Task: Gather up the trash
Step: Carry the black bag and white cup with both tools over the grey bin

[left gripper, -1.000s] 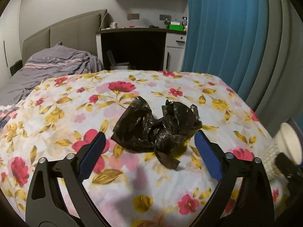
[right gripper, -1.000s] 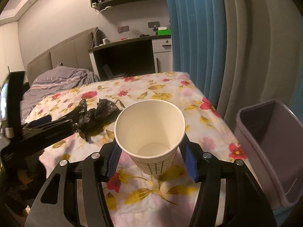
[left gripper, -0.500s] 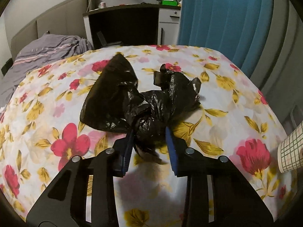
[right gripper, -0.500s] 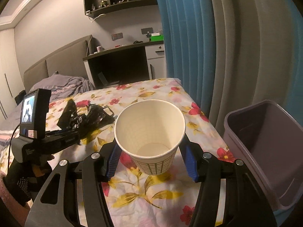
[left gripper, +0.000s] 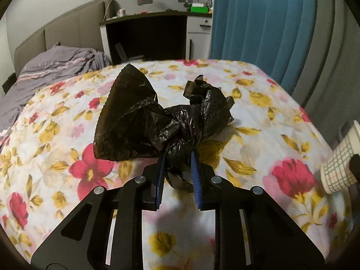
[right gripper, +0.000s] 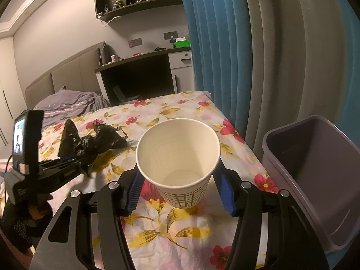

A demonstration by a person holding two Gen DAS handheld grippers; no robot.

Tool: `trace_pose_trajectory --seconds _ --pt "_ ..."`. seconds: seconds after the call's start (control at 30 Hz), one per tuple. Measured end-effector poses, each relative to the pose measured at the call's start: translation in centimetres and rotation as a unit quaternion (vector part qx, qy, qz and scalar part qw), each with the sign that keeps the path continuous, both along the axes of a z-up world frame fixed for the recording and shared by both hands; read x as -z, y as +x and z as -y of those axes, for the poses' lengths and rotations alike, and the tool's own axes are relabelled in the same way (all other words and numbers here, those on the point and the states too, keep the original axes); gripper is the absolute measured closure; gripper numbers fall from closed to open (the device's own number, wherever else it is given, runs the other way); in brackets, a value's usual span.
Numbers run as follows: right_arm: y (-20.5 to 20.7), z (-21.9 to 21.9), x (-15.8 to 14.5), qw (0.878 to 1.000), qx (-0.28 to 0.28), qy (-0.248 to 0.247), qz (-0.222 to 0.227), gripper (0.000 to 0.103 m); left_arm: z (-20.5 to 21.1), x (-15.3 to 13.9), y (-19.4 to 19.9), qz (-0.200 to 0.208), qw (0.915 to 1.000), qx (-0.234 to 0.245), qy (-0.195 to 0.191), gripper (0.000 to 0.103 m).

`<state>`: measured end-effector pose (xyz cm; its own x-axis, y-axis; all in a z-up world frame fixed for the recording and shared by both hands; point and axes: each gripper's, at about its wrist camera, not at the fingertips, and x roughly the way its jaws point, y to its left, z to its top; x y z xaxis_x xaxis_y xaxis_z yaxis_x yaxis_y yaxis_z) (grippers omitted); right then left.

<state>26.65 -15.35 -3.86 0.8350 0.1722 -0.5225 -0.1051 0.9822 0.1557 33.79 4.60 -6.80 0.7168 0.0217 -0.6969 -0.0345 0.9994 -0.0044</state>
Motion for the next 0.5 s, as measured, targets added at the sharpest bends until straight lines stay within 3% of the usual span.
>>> trace_pose_trajectory --seconds 0.5 --pt "-4.8 2.3 -3.1 1.000 0.006 -0.004 0.028 0.046 3.7 -5.8 -8.8 0.074 0.9960 0.049 -0.012 0.082"
